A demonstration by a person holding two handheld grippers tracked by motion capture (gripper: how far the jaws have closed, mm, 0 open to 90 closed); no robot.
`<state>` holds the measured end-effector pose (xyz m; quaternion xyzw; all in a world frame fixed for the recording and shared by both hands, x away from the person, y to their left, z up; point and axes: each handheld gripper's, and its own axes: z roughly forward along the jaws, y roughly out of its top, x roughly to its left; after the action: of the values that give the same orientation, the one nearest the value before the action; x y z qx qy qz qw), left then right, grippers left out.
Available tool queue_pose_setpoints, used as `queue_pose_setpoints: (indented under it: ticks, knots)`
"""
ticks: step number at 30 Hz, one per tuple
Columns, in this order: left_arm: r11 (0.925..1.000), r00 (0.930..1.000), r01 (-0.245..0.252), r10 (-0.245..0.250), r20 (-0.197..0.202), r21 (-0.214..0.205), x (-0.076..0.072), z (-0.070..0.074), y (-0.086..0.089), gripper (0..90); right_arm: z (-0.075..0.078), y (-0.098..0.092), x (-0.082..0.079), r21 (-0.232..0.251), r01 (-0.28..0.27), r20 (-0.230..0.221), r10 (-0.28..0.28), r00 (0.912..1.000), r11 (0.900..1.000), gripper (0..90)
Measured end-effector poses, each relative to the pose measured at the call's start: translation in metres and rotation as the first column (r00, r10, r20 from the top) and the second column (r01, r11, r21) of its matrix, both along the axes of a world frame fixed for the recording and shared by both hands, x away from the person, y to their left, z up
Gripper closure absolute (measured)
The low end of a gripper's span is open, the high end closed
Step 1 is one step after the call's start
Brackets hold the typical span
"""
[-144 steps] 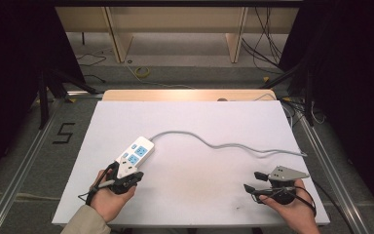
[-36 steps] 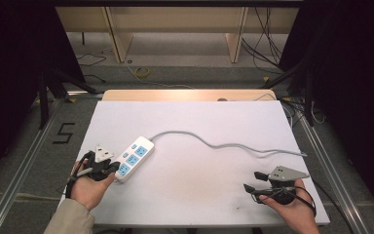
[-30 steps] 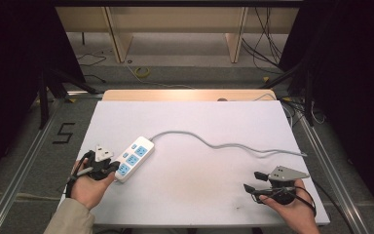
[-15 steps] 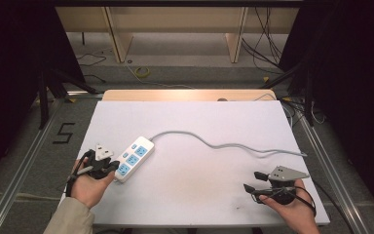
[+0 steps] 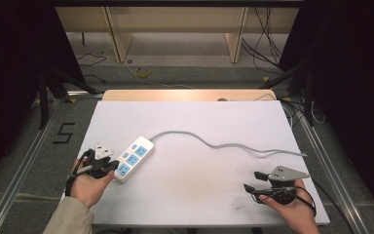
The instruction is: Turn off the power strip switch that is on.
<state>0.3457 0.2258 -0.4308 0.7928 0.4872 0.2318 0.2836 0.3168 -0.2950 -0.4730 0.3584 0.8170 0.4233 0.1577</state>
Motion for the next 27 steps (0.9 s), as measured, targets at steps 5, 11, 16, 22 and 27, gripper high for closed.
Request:
queue_pose_setpoints:
  ticks: [5, 11, 16, 22, 27]
  knots:
    - [1.0, 1.0, -0.004, 0.004, 0.0, 0.0, 0.0011, 0.0017, 0.0013, 90.0, 0.0001, -0.0003, 0.0, -0.001, 0.001, 0.0, -0.001, 1.0, 1.0, 37.4]
    - [1.0, 1.0, -0.008, 0.008, -0.004, 0.0, 0.0026, 0.0024, 0.0026, 90.0, 0.0003, -0.0004, -0.0001, -0.004, 0.001, -0.001, -0.001, 1.0, 1.0, 37.4]
    - [1.0, 0.9999, -0.005, 0.005, -0.011, 0.008, 0.0041, 0.0032, 0.0019, 90.0, 0.0004, -0.0006, 0.0, -0.003, 0.002, -0.001, -0.002, 1.0, 1.0, 37.4]
    - [1.0, 0.9997, -0.003, 0.003, -0.023, 0.009, 0.0064, 0.0043, 0.0021, 90.0, 0.0005, -0.0006, 0.0, -0.001, 0.001, 0.001, -0.001, 1.0, 1.0, 37.5]
    - [1.0, 0.9994, -0.007, 0.007, -0.033, 0.005, 0.0077, 0.0046, 0.0032, 90.0, 0.0004, -0.0005, 0.0, -0.003, 0.002, -0.001, -0.002, 1.0, 1.0, 37.4]
